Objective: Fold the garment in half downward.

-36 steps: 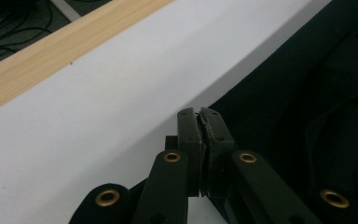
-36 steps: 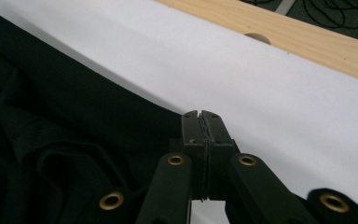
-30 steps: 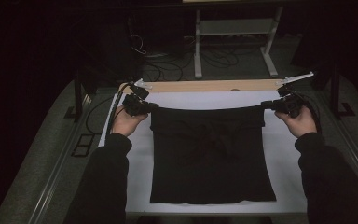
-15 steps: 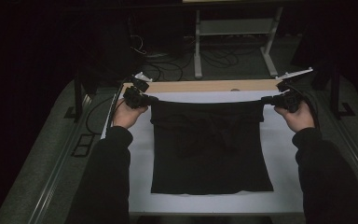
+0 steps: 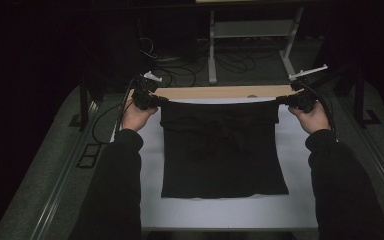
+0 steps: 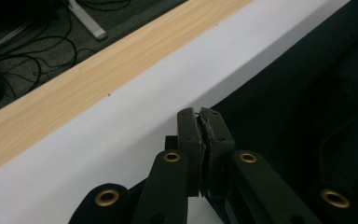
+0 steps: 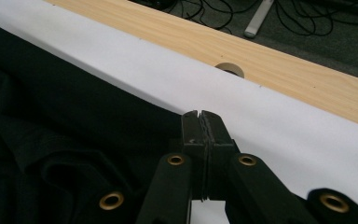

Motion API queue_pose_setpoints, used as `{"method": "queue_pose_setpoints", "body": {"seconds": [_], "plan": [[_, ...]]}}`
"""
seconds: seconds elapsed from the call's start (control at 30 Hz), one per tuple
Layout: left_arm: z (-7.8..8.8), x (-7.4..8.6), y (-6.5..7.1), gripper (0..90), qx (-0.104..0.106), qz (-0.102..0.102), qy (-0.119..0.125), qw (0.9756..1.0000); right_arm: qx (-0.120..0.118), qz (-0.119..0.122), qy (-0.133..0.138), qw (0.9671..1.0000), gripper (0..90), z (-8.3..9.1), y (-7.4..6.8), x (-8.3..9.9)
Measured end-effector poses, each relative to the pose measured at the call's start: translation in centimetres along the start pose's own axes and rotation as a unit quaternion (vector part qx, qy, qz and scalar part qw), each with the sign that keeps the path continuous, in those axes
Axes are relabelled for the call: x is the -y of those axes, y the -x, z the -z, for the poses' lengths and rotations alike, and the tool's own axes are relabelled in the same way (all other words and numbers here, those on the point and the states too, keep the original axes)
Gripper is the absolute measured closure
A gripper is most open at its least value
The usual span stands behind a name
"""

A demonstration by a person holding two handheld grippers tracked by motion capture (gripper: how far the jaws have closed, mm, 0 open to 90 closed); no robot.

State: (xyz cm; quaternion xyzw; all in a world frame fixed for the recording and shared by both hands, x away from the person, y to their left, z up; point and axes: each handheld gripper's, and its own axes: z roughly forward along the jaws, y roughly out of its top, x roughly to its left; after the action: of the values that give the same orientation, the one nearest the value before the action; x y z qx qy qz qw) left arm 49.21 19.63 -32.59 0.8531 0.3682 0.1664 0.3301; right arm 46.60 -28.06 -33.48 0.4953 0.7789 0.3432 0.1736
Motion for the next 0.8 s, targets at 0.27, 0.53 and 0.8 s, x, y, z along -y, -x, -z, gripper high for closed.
{"method": "queue_pose_setpoints", "body": {"seconds": [0.27, 0.53, 0.8], "plan": [[-0.3, -0.1, -0.4, 86.1, -0.003, 0.005, 0.004, 1.0, -0.001, -0.008, 0.004, 1.0, 88.0, -0.7, 0.6, -0.4], [-1.8, 0.8, -0.4, 86.0, 0.001, 0.016, -0.008, 0.9998, -0.005, -0.01, -0.008, 0.9999, 87.7, -2.2, 0.5, 0.1], [-3.4, 2.2, -0.5, 85.9, 0.003, 0.027, -0.021, 0.9994, -0.005, -0.014, -0.02, 0.9997, 87.6, -3.5, 0.5, 0.7]]}}
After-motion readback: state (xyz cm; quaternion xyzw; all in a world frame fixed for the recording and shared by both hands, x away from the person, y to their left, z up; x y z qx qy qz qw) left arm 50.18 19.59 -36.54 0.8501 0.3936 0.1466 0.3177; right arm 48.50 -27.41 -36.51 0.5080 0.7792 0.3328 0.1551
